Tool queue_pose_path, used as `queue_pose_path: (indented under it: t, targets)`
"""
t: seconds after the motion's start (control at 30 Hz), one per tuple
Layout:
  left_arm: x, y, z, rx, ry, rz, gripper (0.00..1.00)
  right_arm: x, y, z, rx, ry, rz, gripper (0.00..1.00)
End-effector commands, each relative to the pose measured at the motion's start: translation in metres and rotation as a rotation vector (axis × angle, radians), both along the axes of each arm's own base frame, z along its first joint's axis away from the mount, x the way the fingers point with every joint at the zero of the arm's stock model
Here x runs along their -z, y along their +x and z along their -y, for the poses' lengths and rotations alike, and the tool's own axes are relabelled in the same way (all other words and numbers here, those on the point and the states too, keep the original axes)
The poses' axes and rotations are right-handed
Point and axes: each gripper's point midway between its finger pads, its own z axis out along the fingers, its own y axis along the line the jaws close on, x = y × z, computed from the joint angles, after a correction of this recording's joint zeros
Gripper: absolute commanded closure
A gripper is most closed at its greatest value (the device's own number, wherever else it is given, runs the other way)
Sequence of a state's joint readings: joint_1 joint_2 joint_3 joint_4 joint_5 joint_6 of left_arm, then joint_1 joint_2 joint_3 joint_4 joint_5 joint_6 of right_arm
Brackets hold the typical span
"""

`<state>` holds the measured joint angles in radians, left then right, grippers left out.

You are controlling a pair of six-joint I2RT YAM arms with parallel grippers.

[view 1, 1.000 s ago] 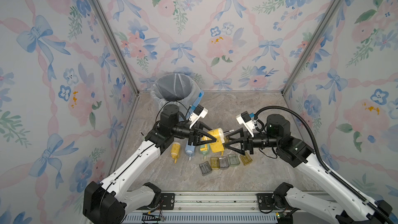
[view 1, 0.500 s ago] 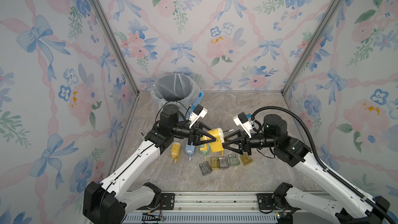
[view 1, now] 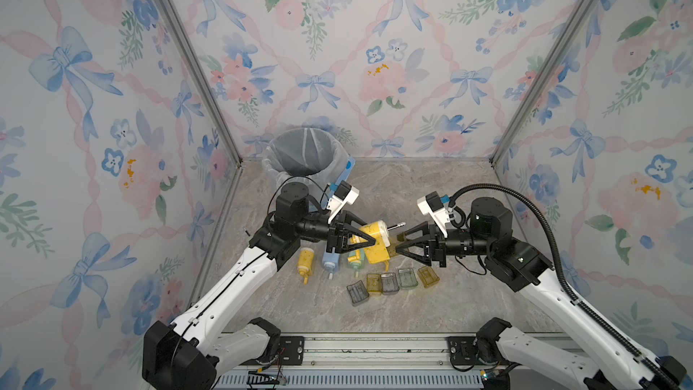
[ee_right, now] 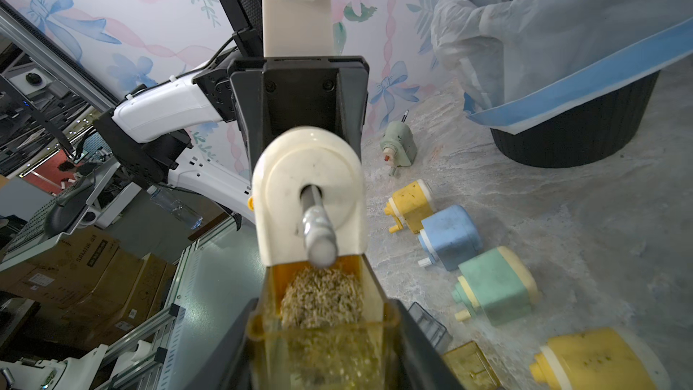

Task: Take out the pencil sharpener tray and clean the shavings
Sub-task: Open the container of the pencil sharpener, then pour the shavings into the trash bin.

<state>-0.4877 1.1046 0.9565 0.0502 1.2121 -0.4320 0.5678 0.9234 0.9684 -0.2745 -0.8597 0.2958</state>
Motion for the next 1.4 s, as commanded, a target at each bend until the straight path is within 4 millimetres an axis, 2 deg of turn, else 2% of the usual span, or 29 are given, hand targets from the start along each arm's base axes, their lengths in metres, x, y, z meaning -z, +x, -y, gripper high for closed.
queue_pose_path:
  t: [0.0, 0.3, 0.47, 0.67, 0.9, 1.17, 1.37]
  targets:
    - [-0.019, -0.011, -0.009, 0.012, -0.045, 0.091, 1.00, -0.011, 0.008, 0.012, 0.065, 0.017, -0.024, 0.57]
    - [-0.057, -0.003, -0.026, -0.108, -0.089, 0.198, 1.00, -0.018, 0.014, 0.020, 0.090, 0.046, -0.029, 0.58]
    - [-0.074, 0.019, -0.049, -0.308, -0.104, 0.239, 1.00, -0.022, 0.023, 0.017, 0.096, 0.057, -0.034, 0.58]
    - [-0.083, 0.048, -0.081, -0.598, -0.123, 0.236, 1.00, -0.038, 0.042, 0.004, 0.086, 0.091, -0.040, 0.58]
    - [-0.072, 0.078, -0.131, -0.874, -0.127, 0.172, 1.00, -0.055, 0.066, -0.028, 0.051, 0.098, -0.028, 0.58]
    - [-0.044, 0.099, -0.172, -1.095, -0.080, 0.131, 1.00, -0.073, 0.102, -0.071, 0.028, 0.101, -0.041, 0.58]
    - [-0.027, 0.104, -0.203, -1.295, -0.006, 0.124, 1.00, -0.081, 0.130, -0.105, 0.011, 0.124, -0.089, 0.59]
